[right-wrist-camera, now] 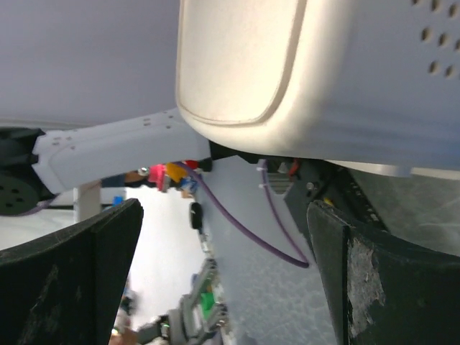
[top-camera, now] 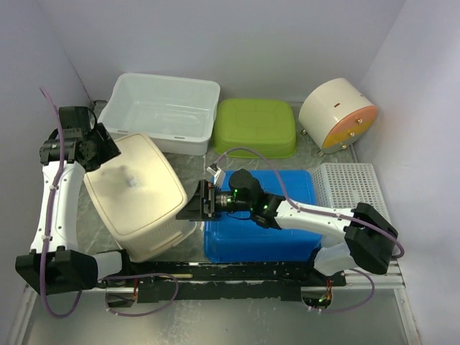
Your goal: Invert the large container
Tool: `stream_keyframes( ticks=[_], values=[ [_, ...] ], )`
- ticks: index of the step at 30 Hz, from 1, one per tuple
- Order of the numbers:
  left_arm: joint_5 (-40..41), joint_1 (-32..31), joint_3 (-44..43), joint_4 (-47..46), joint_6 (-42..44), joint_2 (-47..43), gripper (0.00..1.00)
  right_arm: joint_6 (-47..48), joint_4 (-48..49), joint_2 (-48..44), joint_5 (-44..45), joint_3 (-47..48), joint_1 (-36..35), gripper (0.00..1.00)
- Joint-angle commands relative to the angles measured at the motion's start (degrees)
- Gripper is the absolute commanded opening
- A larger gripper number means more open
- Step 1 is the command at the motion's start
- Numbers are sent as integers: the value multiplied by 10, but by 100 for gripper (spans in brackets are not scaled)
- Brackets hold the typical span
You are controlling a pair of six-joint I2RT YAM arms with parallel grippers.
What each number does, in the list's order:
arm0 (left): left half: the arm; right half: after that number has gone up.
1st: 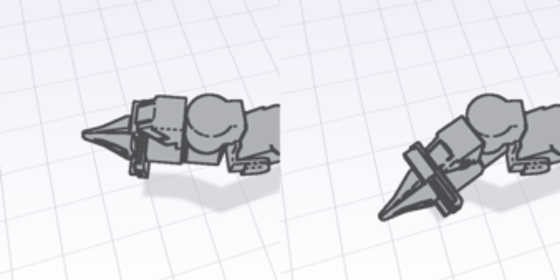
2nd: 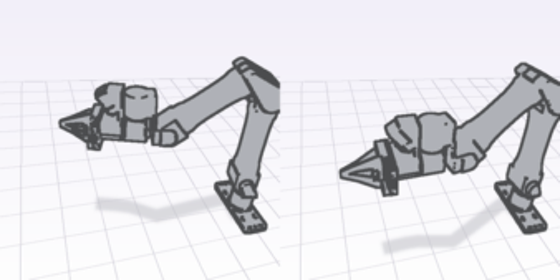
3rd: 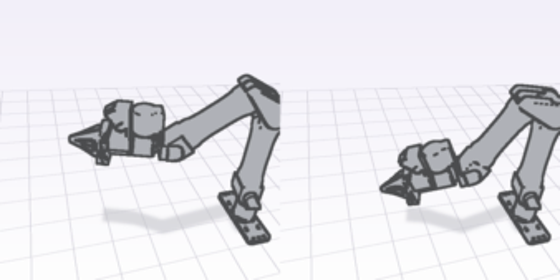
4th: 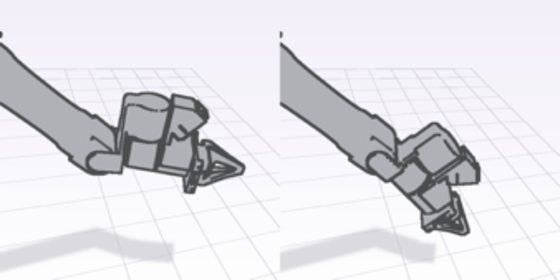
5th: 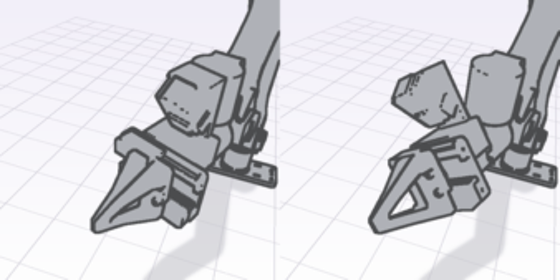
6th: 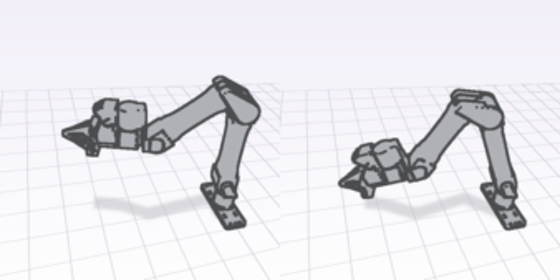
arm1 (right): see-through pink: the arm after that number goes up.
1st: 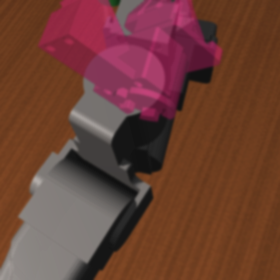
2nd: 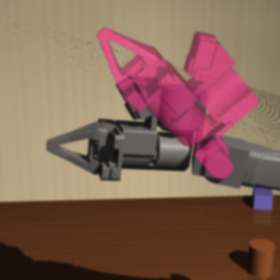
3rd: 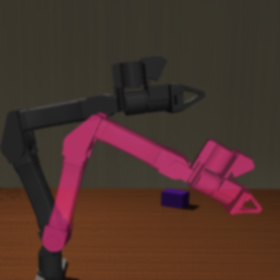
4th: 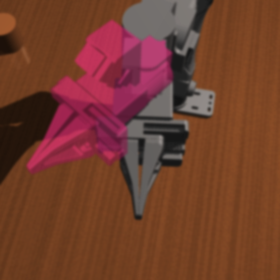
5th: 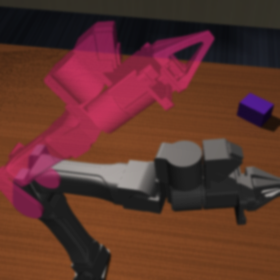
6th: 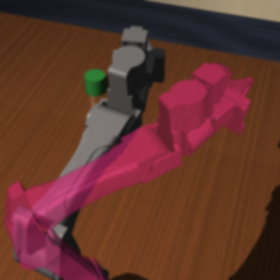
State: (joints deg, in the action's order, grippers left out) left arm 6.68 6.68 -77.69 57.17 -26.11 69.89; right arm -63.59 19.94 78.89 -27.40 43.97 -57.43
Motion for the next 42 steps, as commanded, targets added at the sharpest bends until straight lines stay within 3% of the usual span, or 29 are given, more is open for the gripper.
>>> stream_keyframes(
  ticks=[1, 4, 15, 23, 31, 42],
  values=[
    [15, 6, 8, -41, 25, -10, 75, -136, 67, 22, 58, -14, -25, 100],
    [6, 6, 38, -37, 22, -19, 74, -221, 141, 43, 71, -37, -33, 100],
    [-28, 5, 164, 14, 8, -126, 72, -344, 189, 61, 181, -69, -49, 100],
    [-115, 5, 227, 85, -23, -226, 69, -361, 213, 88, 235, -60, -12, 100],
    [-202, 5, 262, 139, -49, -304, 68, -362, 247, 131, 209, -37, 45, 100],
    [-289, 6, 279, 189, -53, -352, 68, -294, 192, 194, 157, 68, 108, 100]
  ],
)
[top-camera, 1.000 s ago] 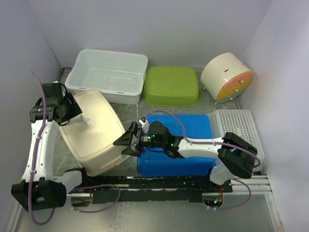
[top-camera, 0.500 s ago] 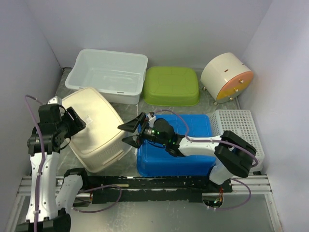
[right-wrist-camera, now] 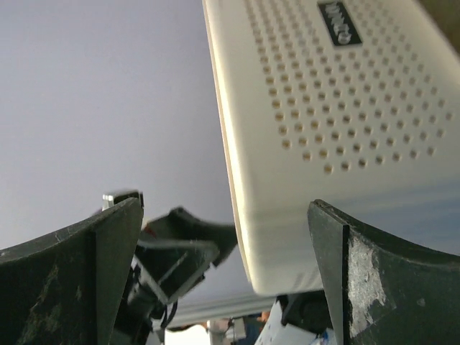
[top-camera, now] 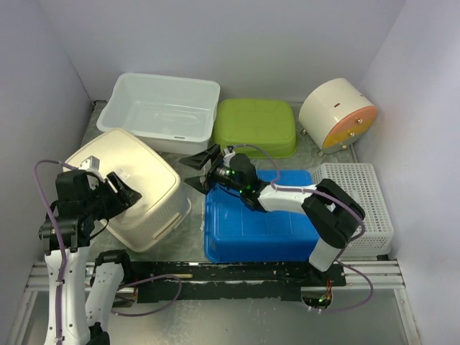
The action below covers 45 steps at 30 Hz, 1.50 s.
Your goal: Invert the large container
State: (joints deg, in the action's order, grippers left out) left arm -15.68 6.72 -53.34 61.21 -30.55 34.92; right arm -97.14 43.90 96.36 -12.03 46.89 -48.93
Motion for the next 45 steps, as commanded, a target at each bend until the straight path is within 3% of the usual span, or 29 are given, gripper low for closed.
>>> stream_keyframes(
  ticks=[1, 7, 19, 32, 39, 45],
  values=[
    [-70, 5, 32, 155, -7, -3, 69, 50, -55, 22, 1, 47, 27, 100],
    [-74, 5, -5, 189, 29, 5, 69, 82, -98, 10, -4, 63, 54, 100],
    [-162, -1, 34, 130, 43, 18, 67, 145, -173, -71, -14, 26, 115, 100],
    [-113, -34, 14, 113, 59, 58, 67, 159, -190, -60, -42, 35, 123, 100],
    [-131, -38, 16, 96, 57, 71, 67, 158, -189, -52, -76, 41, 118, 100],
    [-157, -40, 26, 79, 52, 75, 66, 176, -208, -36, -77, 72, 68, 100]
  ],
)
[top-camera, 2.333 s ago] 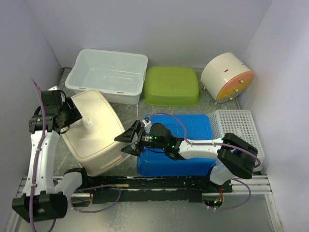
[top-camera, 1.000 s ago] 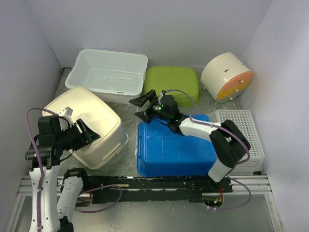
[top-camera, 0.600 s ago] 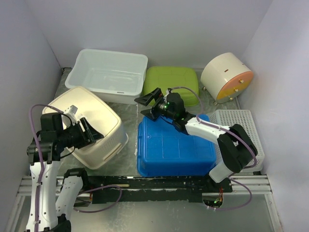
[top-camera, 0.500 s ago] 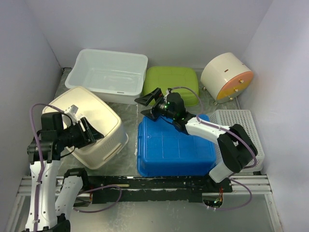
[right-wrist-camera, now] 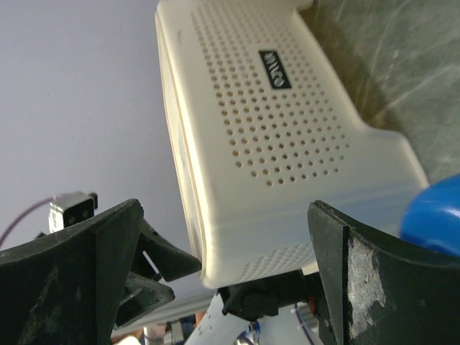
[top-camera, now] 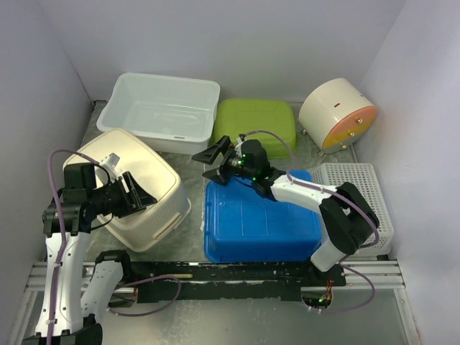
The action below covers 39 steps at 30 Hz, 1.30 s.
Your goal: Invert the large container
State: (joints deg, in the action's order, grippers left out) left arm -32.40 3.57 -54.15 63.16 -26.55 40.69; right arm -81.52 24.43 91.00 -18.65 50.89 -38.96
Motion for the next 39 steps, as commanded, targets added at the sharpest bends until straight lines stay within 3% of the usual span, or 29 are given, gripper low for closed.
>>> stream_keyframes(
  ticks=[1, 8, 23, 28, 34, 39],
  values=[
    [9, -8, 32, 58, 12, 19, 66, 18, -11, 25, -12, 38, -40, 100],
    [14, -15, 29, 47, 16, 37, 66, -4, 23, 86, -42, 74, -73, 100],
    [39, -120, 29, -13, -49, 64, 66, -99, 128, 149, -88, 98, -72, 100],
    [69, -199, 27, -48, -98, 76, 66, -52, 40, 128, -61, 121, -41, 100],
    [95, -268, 18, -93, -137, 104, 67, 68, -123, 14, 32, 108, 37, 100],
    [105, -297, 6, -128, -151, 136, 68, 102, -170, -71, 62, 73, 67, 100]
  ],
)
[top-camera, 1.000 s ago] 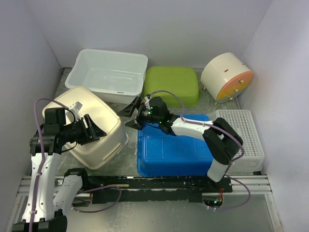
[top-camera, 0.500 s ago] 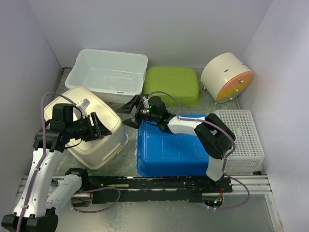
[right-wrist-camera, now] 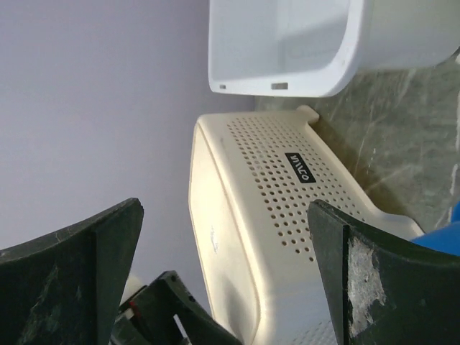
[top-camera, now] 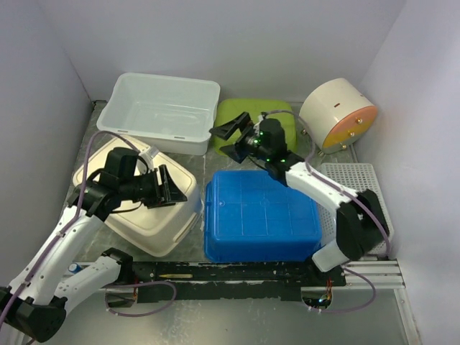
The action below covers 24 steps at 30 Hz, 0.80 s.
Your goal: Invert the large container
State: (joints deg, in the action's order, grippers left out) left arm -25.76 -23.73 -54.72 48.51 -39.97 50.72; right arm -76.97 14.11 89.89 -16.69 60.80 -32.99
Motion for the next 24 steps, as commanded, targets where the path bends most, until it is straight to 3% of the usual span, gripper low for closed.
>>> stream_keyframes(
  ticks=[1, 5, 9, 13, 17, 21, 24],
  values=[
    [41, -27, 7, 14, -17, 41, 68, 63, -72, -71, 43, -30, 8, 100],
    [67, -28, -44, 31, -2, 67, 71, 85, -66, -91, -5, -65, 6, 100],
    [148, -18, -163, 99, 35, 127, 83, 104, -1, -79, -75, -100, -17, 98],
    [150, 84, -282, 128, 101, 210, 86, 146, -20, -58, -50, -74, -80, 97],
    [150, 206, -376, 127, 153, 288, 86, 221, -87, 1, -38, 29, -102, 97],
    [165, 264, -467, 109, 177, 379, 85, 279, -149, 48, -35, 112, -100, 98],
    [152, 271, -525, 101, 180, 466, 82, 286, -150, 56, -40, 130, -96, 98]
  ],
)
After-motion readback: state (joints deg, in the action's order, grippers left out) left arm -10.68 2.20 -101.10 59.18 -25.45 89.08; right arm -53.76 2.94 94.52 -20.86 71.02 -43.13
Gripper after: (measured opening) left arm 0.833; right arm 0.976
